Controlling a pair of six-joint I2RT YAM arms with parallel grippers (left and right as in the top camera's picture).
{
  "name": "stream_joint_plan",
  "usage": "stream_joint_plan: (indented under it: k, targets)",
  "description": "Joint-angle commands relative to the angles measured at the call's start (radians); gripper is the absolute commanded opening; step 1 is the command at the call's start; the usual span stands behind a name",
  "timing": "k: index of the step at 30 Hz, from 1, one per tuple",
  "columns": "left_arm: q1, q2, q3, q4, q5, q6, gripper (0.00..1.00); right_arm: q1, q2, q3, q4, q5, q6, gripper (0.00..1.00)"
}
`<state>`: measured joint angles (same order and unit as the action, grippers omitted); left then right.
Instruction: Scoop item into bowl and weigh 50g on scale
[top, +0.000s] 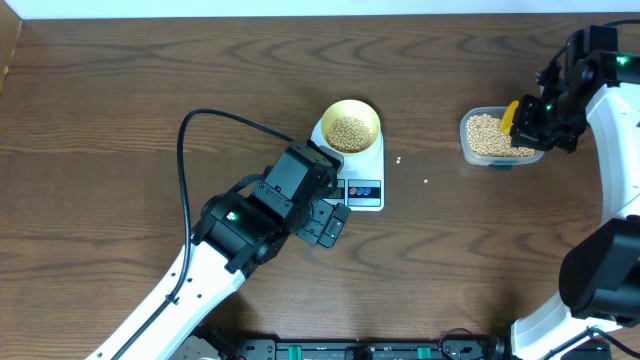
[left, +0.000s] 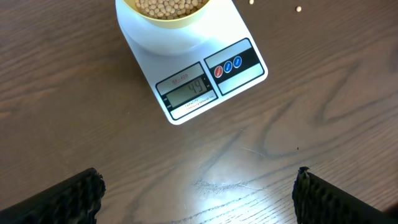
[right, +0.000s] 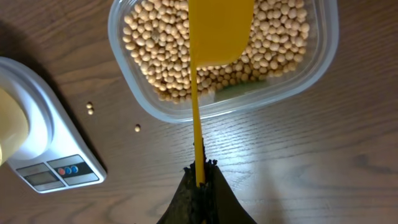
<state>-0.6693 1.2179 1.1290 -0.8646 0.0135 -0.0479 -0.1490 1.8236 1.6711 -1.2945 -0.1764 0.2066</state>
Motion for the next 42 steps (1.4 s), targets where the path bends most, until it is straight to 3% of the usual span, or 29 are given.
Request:
stream_joint_plan:
  k: [1,42]
  targets:
    - [0.003,0.0,0.023,-0.002,-0.002,0.009,0.99,0.014,-0.022,0.0,0.0,0.028,0.033,0.01]
    - [0.003,0.0,0.023,-0.002,-0.002,0.009,0.99,0.03,-0.021,-0.117,0.119,-0.066,0.13,0.01]
